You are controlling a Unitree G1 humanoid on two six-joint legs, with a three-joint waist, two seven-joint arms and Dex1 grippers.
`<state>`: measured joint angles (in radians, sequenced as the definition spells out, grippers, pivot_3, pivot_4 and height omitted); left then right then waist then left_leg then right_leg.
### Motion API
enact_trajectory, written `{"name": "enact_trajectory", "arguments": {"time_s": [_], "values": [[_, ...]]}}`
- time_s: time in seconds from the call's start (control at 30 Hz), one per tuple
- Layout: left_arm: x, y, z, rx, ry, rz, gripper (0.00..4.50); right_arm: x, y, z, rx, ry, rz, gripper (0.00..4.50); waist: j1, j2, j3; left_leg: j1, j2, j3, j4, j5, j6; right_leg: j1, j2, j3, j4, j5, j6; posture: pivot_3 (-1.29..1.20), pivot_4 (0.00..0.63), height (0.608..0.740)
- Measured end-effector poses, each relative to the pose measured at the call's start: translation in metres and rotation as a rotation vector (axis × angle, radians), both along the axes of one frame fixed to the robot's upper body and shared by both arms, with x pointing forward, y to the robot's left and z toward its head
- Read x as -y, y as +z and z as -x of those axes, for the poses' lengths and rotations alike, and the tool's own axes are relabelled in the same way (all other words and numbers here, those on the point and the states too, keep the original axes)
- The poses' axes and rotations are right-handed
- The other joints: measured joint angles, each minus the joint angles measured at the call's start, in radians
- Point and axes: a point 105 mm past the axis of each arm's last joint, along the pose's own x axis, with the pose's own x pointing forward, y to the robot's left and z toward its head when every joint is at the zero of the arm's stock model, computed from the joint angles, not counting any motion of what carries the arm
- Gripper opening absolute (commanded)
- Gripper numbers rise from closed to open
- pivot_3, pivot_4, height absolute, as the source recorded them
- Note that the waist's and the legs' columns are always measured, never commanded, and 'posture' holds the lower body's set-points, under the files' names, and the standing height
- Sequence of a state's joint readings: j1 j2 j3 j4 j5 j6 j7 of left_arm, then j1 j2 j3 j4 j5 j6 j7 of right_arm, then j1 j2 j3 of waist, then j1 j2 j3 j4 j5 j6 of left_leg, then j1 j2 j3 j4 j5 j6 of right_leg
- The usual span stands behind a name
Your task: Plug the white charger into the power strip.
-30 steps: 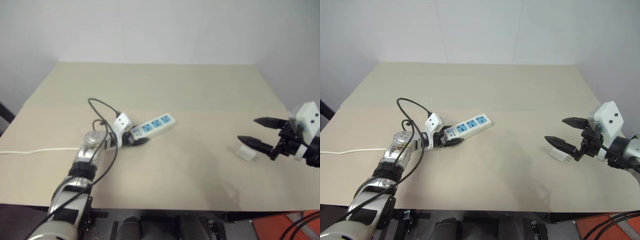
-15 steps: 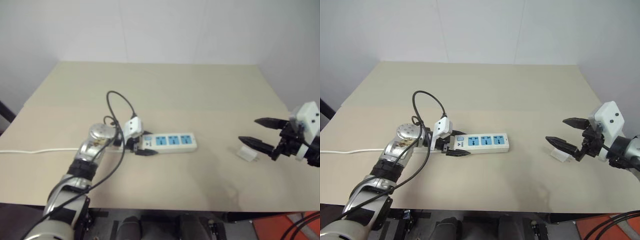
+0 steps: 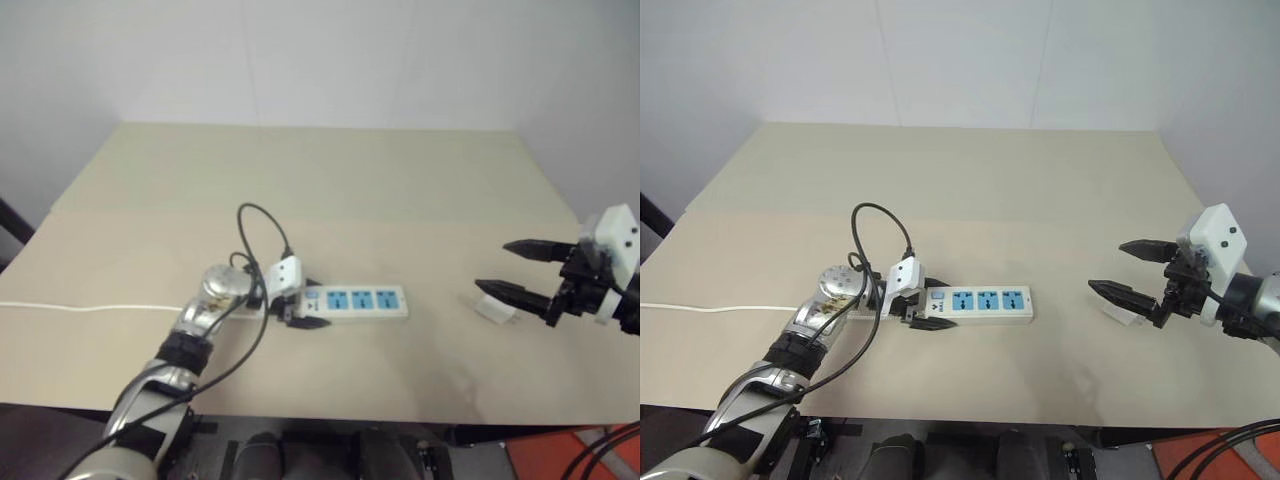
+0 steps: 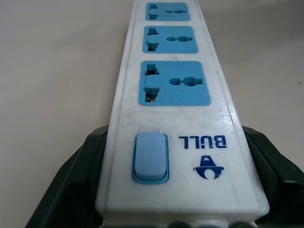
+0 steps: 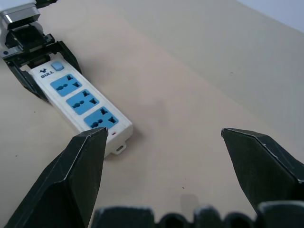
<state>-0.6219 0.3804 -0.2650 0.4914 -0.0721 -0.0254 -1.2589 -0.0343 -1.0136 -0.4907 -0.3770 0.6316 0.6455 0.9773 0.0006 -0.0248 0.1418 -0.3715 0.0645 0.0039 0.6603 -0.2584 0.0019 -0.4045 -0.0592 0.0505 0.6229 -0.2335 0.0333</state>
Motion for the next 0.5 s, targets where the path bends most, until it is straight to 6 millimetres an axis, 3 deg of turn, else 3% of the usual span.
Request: {"name": "enact_trajectory", "arguments": {"time_s": [0.33, 0.5], "values": [[0.000, -0.002, 0.001, -0.002, -0.004, 0.002, 3.32, 0.010, 0.002, -0.004, -0.015, -0.028, 0.021, 4.50, 0.001, 0.000, 0.000, 0.000, 0.000, 0.000, 0.000, 0.000, 0.000, 0.000, 0.000, 0.000, 0.000, 0.000, 0.000, 0.00, 0.150, 0.740], [-0.001, -0.003, 0.001, -0.003, -0.022, -0.004, 3.32, 0.035, 0.007, -0.022, -0.153, -0.146, 0.232, 4.50, -0.001, 0.001, 0.000, 0.001, 0.000, 0.000, 0.000, 0.000, 0.000, 0.000, 0.000, 0.001, 0.001, 0.000, -0.001, 0.00, 0.150, 0.740]]}}
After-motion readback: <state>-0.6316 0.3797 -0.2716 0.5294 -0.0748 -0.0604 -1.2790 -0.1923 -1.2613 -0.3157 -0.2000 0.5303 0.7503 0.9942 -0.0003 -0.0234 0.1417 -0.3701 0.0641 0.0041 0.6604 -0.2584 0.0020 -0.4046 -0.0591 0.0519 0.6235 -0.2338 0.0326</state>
